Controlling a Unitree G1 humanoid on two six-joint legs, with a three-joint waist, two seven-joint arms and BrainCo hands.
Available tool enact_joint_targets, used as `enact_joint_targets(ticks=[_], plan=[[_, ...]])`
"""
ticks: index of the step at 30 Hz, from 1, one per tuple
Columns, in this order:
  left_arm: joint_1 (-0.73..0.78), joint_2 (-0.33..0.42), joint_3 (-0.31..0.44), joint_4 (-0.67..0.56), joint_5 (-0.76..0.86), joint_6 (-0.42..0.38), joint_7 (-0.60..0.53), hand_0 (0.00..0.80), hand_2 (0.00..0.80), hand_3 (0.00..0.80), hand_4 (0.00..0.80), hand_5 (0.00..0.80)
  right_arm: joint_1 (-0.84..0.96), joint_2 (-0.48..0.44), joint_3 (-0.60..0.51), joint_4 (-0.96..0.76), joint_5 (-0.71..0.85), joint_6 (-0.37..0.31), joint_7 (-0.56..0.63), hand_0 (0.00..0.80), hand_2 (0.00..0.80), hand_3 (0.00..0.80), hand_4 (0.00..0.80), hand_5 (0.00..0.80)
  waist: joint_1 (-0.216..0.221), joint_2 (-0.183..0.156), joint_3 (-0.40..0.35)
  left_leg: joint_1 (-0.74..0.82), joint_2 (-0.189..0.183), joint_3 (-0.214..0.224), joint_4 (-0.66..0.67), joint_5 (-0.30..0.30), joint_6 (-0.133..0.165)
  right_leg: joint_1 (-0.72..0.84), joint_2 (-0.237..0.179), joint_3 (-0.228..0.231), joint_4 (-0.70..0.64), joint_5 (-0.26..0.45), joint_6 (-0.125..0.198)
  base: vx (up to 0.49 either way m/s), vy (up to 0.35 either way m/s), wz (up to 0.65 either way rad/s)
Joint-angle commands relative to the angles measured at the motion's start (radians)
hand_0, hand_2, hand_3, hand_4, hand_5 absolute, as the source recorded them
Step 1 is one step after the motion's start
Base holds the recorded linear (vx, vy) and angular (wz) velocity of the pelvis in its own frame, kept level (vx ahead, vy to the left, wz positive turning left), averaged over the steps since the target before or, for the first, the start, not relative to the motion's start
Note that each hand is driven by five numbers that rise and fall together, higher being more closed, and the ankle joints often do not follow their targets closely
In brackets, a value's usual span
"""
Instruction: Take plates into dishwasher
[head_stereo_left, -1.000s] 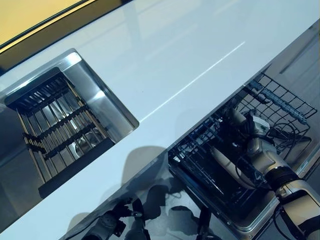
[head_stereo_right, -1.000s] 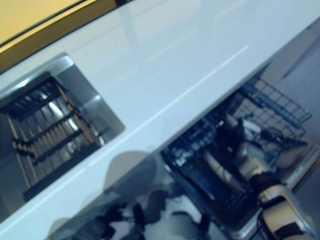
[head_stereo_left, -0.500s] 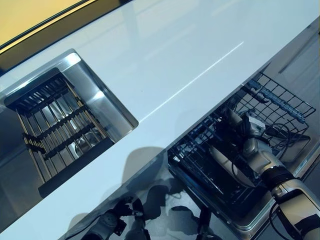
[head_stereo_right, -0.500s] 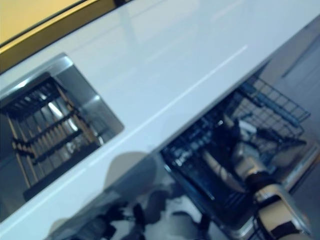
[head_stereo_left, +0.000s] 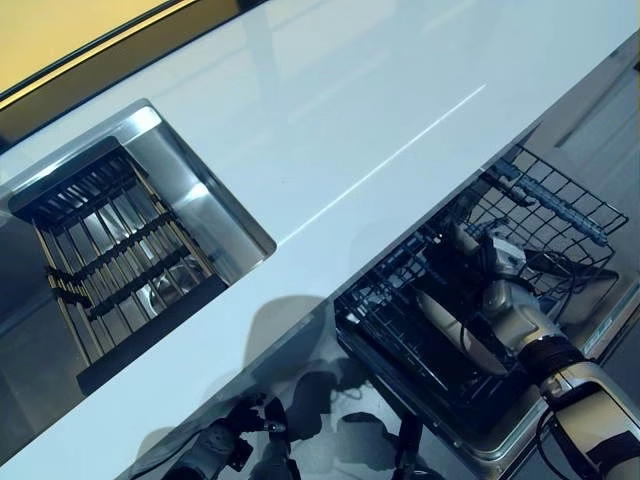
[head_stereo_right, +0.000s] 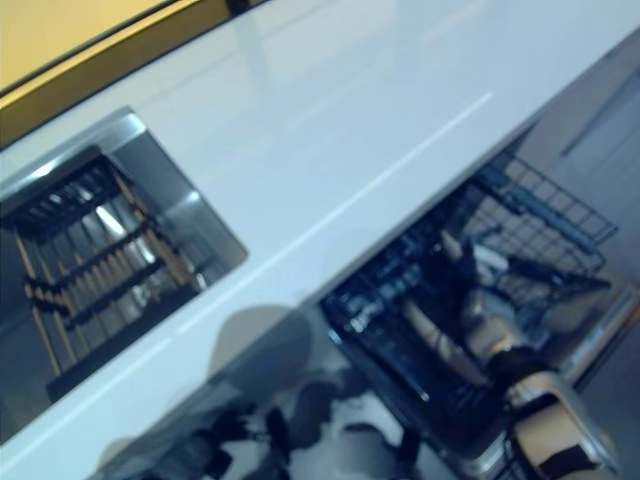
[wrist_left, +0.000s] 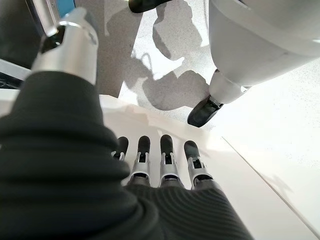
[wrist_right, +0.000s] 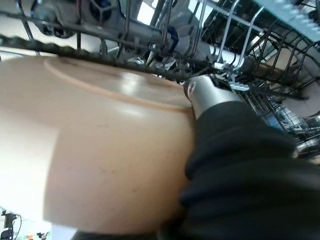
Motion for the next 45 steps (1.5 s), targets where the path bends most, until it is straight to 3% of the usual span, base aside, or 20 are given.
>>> enact_joint_targets(ticks=[1, 25, 26, 27, 45], plan=[[-0.1, 0.025, -0.021, 0.025, 0.0, -0.004, 0.024, 0.0, 0.0, 0.0, 0.0, 0.0, -0.009, 0.08, 0.046, -0.031, -0.005, -0.063, 0.061, 0.8, 0.8, 0.8, 0.8, 0.8, 0.018, -0.026, 0.015, -0.046, -0.057, 0.013, 0.01, -0.026, 0.05, -0.09, -0.006, -0.004, 0.191, -0.124, -0.045, 0.0, 0.0, 0.0], [-0.105, 0.011, -0.021, 0.051, 0.001, -0.01, 0.029, 0.0, 0.0, 0.0, 0.0, 0.0, 0.041, 0.133, 0.084, -0.067, -0.009, -0.053, 0.087, 0.8, 0.8, 0.8, 0.8, 0.8, 0.017, -0.031, 0.012, -0.036, -0.062, 0.014, 0.01, -0.027, 0.052, -0.076, -0.012, -0.012, 0.189, -0.122, -0.045, 0.0, 0.0, 0.0], [-0.105, 0.01, -0.021, 0.05, 0.001, -0.009, 0.031, 0.0, 0.0, 0.0, 0.0, 0.0, 0.042, 0.134, 0.083, -0.067, -0.01, -0.05, 0.086, 0.477, 0.477, 0.477, 0.477, 0.477, 0.017, -0.031, 0.012, -0.035, -0.061, 0.014, 0.01, -0.027, 0.052, -0.076, -0.012, -0.012, 0.19, -0.122, -0.045, 0.0, 0.0, 0.0], [-0.105, 0.009, -0.022, 0.049, 0.001, -0.006, 0.031, 0.0, 0.0, 0.0, 0.0, 0.0, 0.045, 0.137, 0.083, -0.068, -0.01, -0.047, 0.083, 0.0, 0.0, 0.0, 0.0, 0.0, 0.017, -0.032, 0.011, -0.034, -0.061, 0.014, 0.01, -0.027, 0.053, -0.075, -0.012, -0.012, 0.189, -0.121, -0.045, 0.0, 0.0, 0.0], [-0.094, 0.009, -0.009, 0.058, 0.015, -0.002, 0.033, 0.0, 0.0, 0.0, 0.0, 0.0, 0.071, 0.14, 0.067, -0.089, -0.024, -0.044, 0.075, 0.0, 0.0, 0.0, 0.0, 0.0, 0.016, -0.044, -0.001, -0.02, -0.058, 0.017, 0.013, -0.032, 0.055, -0.06, -0.008, -0.01, 0.185, -0.121, -0.044, 0.0, 0.0, 0.0]])
